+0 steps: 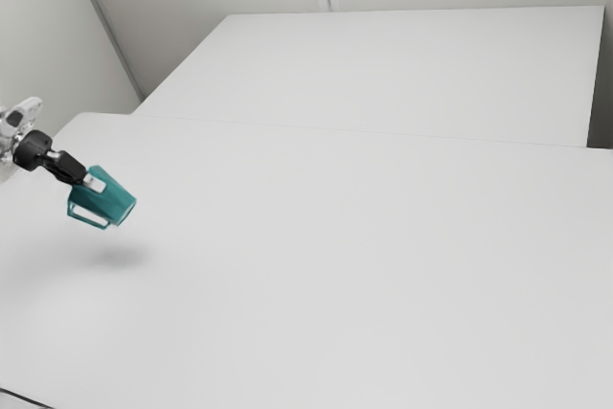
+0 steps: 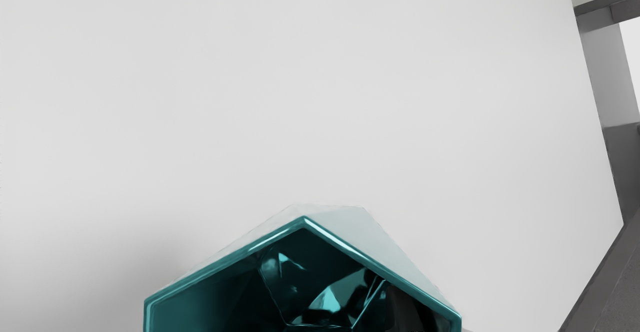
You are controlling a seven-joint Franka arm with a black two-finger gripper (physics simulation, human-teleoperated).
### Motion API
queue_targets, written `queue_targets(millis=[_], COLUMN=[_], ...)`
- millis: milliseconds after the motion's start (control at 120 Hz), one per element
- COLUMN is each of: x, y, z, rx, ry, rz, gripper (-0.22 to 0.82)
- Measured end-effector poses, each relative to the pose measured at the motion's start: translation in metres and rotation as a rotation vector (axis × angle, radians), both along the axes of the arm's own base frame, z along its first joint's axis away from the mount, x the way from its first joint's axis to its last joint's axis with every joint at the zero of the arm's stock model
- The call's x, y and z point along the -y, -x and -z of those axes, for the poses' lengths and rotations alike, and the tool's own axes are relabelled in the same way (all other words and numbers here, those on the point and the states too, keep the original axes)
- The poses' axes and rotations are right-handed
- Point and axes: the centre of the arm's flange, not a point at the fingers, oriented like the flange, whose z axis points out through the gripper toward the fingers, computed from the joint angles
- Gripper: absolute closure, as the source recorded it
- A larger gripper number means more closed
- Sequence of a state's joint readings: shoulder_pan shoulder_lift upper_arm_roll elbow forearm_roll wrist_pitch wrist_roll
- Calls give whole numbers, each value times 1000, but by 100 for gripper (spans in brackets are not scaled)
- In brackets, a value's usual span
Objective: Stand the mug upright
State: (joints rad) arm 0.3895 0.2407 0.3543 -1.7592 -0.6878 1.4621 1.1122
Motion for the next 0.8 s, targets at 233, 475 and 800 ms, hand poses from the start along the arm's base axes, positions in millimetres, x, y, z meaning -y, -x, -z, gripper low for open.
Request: queue_targets(millis=[233,475,800], x=[90,165,267], y=[-43,-63,-73], z=[-31,-63,-58], rx=[-32,-39,-46], ry=[-263,-489,-695], rz=[140,192,193], gripper=[79,79,79])
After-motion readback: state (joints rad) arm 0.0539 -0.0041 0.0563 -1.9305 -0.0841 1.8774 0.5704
